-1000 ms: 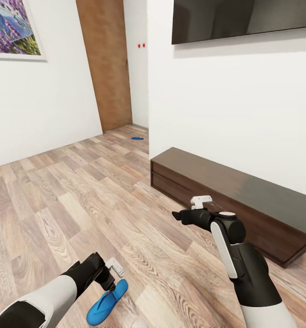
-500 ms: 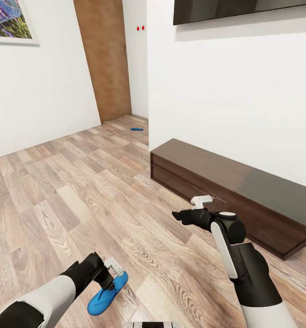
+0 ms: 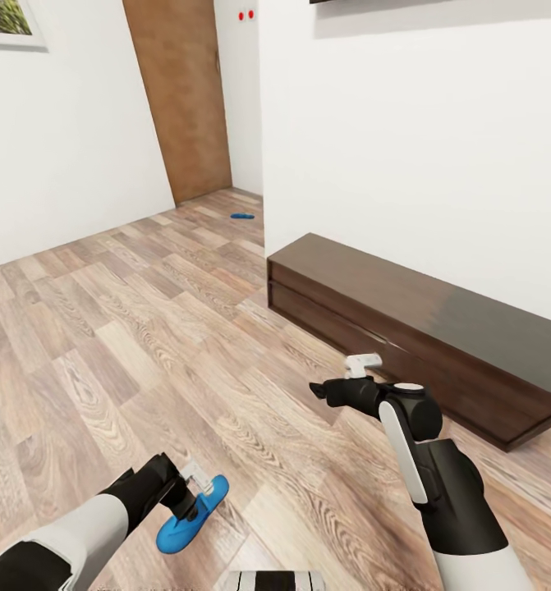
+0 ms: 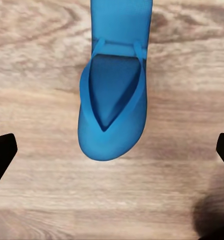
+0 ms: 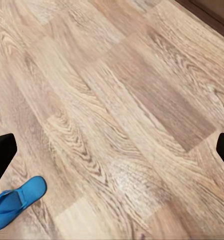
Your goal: In the bedroom, move the book from the bed onto either nightstand, and place the two sandals side by side next to the bed.
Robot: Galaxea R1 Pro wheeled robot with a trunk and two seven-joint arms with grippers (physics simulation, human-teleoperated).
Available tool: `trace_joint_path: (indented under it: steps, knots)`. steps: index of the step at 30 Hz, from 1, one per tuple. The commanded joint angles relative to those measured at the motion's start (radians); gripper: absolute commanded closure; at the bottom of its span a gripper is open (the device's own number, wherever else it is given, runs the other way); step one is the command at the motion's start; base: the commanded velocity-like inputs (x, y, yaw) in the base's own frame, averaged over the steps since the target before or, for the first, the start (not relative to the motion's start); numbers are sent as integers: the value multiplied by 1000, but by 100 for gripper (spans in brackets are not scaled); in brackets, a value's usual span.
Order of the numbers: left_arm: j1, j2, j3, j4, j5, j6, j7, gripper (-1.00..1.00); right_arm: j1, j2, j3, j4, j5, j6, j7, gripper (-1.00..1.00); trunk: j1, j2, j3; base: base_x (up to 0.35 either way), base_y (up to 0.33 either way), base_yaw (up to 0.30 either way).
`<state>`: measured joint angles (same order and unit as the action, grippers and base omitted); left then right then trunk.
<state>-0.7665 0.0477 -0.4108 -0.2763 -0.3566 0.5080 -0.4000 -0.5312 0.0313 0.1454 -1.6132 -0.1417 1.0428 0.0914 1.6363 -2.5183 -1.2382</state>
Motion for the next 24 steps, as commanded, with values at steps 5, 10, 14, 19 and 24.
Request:
trace_joint_path:
  steps: [5,10,14,19,24]
  knots:
    - [-2,4,1,-3,-10,3,-8,-100,-1,0,-1,-1,-1,4,1,-100,2,-2,-20,0,0,-31]
    - [-4,5,1,-3,-11,3,-7,-100,0,0,-1,-1,-1,4,1,-100,4,-3,-40,0,0,-12]
    - [-6,6,1,-3,-11,3,-7,-100,1,1,0,-1,-1,4,1,-100,6,-4,-55,0,0,-5]
    - [-7,8,1,-3,-11,3,-7,-100,1,2,0,-1,-1,4,1,-100,8,-5,-74,0,0,-2]
    - [-25,16,2,-4,-10,3,3,-100,3,3,0,-1,-2,4,1,-100,11,-6,-94,0,0,0]
